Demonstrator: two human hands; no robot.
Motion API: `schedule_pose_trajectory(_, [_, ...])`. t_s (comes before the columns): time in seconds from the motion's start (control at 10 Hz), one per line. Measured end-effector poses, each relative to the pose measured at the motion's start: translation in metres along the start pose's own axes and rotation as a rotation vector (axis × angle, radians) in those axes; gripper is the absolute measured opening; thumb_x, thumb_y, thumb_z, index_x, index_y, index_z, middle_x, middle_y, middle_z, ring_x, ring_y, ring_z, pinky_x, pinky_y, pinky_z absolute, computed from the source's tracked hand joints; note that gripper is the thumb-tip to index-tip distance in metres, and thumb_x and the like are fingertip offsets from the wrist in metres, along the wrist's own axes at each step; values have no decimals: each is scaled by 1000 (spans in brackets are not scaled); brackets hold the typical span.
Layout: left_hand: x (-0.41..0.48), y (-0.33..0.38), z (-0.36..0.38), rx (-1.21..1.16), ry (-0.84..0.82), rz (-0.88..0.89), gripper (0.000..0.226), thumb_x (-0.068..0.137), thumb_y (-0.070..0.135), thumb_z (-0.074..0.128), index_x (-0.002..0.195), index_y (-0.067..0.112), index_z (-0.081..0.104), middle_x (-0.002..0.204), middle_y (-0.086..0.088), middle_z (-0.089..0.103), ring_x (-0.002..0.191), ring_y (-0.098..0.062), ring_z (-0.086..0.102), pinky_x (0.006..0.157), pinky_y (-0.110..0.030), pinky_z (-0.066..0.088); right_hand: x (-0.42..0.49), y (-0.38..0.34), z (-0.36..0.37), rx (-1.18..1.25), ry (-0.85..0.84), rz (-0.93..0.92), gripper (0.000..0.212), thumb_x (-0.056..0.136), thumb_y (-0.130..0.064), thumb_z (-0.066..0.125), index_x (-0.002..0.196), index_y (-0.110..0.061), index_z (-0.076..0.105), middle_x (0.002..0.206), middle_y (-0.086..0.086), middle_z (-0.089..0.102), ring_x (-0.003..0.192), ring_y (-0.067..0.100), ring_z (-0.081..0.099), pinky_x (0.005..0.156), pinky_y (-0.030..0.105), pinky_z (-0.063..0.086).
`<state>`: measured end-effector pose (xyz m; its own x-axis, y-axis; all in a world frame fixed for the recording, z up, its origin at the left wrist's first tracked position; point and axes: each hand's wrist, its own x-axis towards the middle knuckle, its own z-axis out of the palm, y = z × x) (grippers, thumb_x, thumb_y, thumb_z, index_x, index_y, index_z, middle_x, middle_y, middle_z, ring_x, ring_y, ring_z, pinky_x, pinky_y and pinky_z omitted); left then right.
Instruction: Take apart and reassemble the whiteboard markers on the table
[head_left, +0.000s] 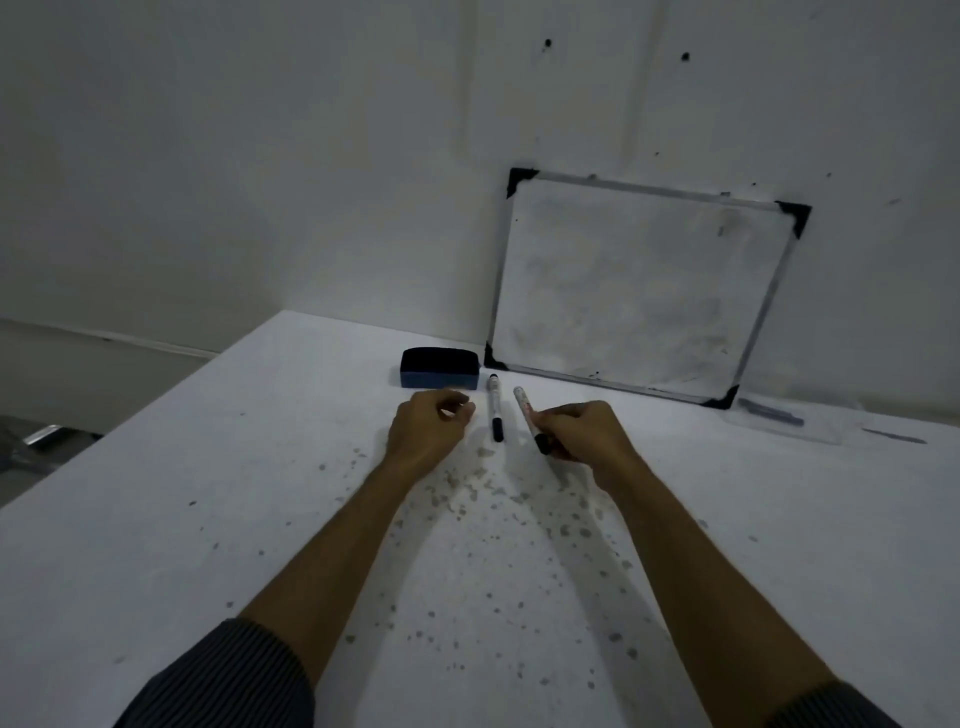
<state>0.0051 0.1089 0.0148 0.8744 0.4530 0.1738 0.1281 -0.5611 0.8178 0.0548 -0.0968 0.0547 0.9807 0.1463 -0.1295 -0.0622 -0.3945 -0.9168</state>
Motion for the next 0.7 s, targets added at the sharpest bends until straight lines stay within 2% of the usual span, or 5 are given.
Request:
schedule_pose_trajectory(0.1, [11,2,12,-4,-30,21,36,91,47,72,118,22,78,117,1,78,104,-17,72,95,-37,59,30,-6,21,-150,30,33,28,80,-32,81,69,-6,81,65,11,77,74,30,77,78,38,65])
schedule_pose_trajectory(0.3, [24,4,37,109,16,59,33,83,55,72,107,35,81,113,10,79,110,-16,69,100,-45,51,54,-10,46,-350,110,30,27,77,-33,80,66,-9,76,58,4,68,60,21,67,57,29,53])
schedule_pose_trajectory(0.5, [27,5,37,96,14,85,29,86,45,72,111,33,81,116,7,79,113,-17,69,103,-46,48,56,-8,45,-359,131,23,20,78,-28,77,68,-10,76,58,4,66,61,23,67,53,25,47])
schedule_pose_trajectory(0.6, [22,4,36,26,29,79,30,89,41,73,114,27,80,117,4,79,112,-17,71,104,-44,51,49,-5,43,-316,112,15,28,82,-30,75,65,-8,76,56,6,68,56,21,65,56,29,51])
schedule_pose_trajectory(0.7, [18,11,30,-116,38,51,30,92,33,74,117,18,78,115,2,78,106,-16,71,98,-35,56,39,0,34,-158,60,-6,29,90,-35,72,86,-8,81,76,9,78,68,22,72,71,37,61])
